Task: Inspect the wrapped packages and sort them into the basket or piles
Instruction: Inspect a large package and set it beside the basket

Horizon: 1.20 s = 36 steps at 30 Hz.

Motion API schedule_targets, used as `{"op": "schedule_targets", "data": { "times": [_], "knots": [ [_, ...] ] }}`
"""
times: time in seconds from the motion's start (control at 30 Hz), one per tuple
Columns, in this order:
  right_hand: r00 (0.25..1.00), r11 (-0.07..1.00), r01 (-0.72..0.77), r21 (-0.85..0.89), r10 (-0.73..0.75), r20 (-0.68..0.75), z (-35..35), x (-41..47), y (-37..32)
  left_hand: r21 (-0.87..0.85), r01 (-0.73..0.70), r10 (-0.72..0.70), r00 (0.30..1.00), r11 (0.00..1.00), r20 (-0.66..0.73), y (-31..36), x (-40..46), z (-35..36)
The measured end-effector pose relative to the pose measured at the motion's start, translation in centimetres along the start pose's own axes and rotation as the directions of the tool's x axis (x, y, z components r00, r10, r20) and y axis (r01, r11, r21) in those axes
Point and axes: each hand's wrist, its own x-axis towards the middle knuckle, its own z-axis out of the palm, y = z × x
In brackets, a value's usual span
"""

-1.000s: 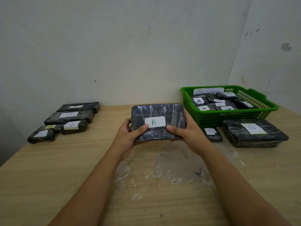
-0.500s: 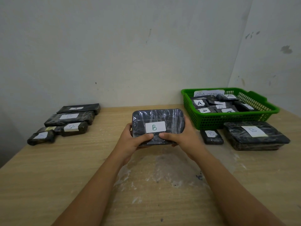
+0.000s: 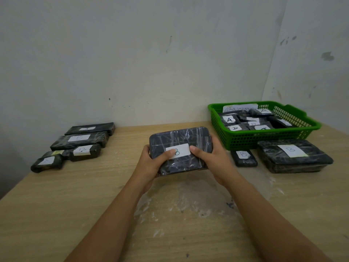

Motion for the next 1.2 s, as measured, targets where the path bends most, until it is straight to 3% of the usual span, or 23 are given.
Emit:
{"op": "schedule_targets", "data": {
  "times": [0.2,0.43,0.83,1.2],
  "knots": [
    [0.997,0.997,-0.073,-0.011,0.073,0.021,0.4,-0.3,-0.5,0.037,-0.054,0.055,0.998,0.998,-0.037,-0.4,0.4,-0.4],
    [0.99,0.978,-0.036,-0.205,0.007,-0.143,0.4,-0.3,-0.1,0.165,-0.066,0.07,0.997,0.984,-0.014,-0.9,0.3,-0.1],
    [0.99,0.974,-0.041,-0.223,0.009,-0.138,0.7,-0.6,-0.3,0.043,-0.053,0.053,0.999,0.998,-0.01,-0.1,-0.1,0.3],
    [0.98,0.972,-0.004,-0.235,-0.043,-0.195,0.6,-0.4,0.0,0.072,-0.006,0.004,1.0,0.997,0.03,0.3,-0.3,0.4]
  ]
}}
